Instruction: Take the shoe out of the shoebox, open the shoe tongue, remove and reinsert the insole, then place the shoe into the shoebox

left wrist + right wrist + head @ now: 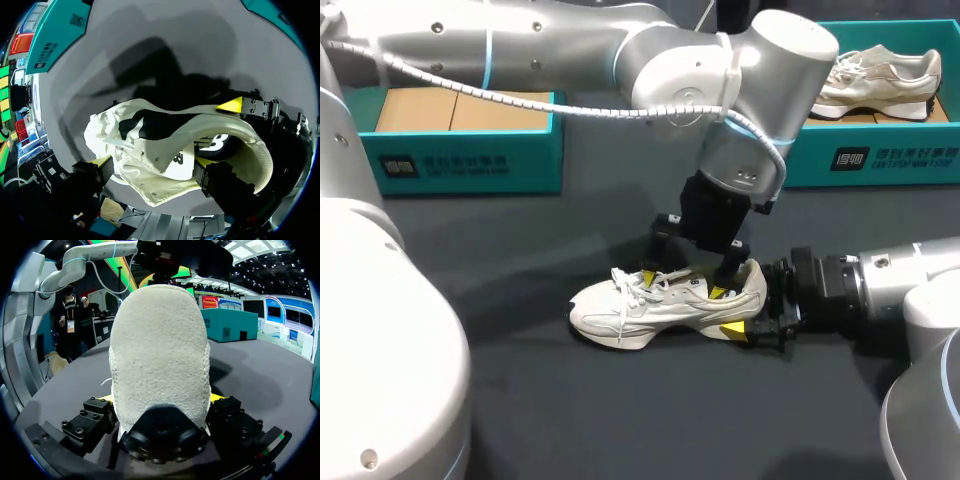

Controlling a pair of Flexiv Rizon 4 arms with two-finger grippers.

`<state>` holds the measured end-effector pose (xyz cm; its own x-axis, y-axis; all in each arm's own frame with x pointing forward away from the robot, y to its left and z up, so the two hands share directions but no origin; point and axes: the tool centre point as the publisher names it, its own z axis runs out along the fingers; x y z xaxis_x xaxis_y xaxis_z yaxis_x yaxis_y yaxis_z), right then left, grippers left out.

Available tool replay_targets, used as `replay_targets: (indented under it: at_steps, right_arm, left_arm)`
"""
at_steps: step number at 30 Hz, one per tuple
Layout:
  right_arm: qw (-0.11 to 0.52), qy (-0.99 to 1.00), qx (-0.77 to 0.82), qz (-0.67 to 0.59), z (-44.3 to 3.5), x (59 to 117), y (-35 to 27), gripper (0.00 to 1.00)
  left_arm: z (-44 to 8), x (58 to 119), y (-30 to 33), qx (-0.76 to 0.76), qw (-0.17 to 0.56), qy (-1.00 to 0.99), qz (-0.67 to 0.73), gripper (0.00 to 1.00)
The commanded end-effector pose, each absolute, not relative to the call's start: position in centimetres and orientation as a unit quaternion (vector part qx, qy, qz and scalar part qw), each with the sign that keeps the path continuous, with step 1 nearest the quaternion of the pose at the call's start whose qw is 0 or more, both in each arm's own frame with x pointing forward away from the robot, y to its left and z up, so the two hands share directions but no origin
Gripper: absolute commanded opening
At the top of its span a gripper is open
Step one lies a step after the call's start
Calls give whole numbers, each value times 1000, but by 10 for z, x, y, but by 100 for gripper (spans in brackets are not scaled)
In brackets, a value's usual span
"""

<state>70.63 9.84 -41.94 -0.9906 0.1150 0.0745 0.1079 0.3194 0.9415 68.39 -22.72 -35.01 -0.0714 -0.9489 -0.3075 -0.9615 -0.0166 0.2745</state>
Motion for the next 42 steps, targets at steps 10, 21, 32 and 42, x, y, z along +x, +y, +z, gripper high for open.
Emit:
replay_targets:
  at_steps: [10,21,32,42]
  right_arm:
    - [2,814,69,577,-420,709,99,0]
    - [2,814,69,577,-420,709,99,0]
    - [2,814,69,577,-420,709,99,0]
    - [2,814,69,577,-420,709,99,0]
  left_arm:
    - [-360,680,-221,-679,34,692,241,100]
    - [-350,679,-200,-688,53,682,242,100]
    - [-345,681,-187,-697,59,672,244,100]
    - [-337,685,-199,-683,42,688,240,100]
